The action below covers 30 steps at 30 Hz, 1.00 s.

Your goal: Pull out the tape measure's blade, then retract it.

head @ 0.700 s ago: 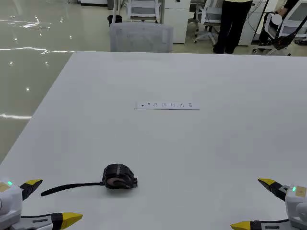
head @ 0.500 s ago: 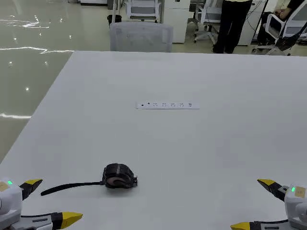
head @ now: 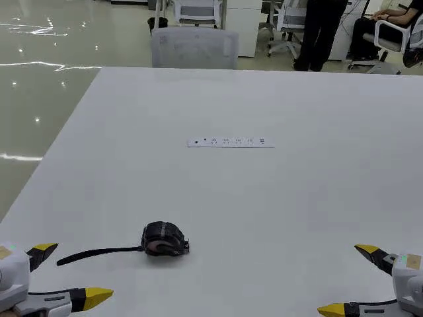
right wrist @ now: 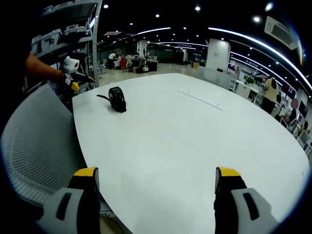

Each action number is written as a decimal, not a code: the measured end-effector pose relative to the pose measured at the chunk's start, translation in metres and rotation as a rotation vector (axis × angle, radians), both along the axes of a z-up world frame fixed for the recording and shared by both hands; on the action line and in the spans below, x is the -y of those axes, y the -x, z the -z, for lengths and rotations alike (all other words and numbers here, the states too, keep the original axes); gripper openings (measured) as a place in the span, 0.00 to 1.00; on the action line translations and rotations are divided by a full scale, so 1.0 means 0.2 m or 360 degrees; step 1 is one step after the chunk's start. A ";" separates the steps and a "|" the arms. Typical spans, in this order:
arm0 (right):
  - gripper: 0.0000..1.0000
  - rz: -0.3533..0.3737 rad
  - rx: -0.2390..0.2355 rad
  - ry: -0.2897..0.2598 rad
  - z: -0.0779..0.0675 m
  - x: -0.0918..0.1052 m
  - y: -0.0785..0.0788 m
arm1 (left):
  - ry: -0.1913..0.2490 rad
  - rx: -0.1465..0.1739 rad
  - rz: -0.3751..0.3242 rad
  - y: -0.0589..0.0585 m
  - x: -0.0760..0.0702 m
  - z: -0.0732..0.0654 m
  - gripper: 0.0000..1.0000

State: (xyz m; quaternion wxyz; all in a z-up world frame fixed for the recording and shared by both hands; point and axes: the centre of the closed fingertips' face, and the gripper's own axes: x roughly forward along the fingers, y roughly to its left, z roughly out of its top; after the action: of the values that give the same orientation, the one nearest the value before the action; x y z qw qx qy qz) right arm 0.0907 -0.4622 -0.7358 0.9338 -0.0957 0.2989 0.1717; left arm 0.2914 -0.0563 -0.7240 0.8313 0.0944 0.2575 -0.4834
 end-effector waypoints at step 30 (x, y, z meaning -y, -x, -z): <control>1.00 -0.0012 -0.0013 -0.0003 -0.02 -0.01 -0.01 | -0.0026 -0.0013 0.0035 0.00 0.00 0.01 1.00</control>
State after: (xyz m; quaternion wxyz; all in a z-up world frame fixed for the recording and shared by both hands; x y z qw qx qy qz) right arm 0.0923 -0.4598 -0.7319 0.9320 -0.0954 0.3022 0.1759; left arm 0.2908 -0.0572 -0.7262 0.8241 0.1020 0.2637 -0.4909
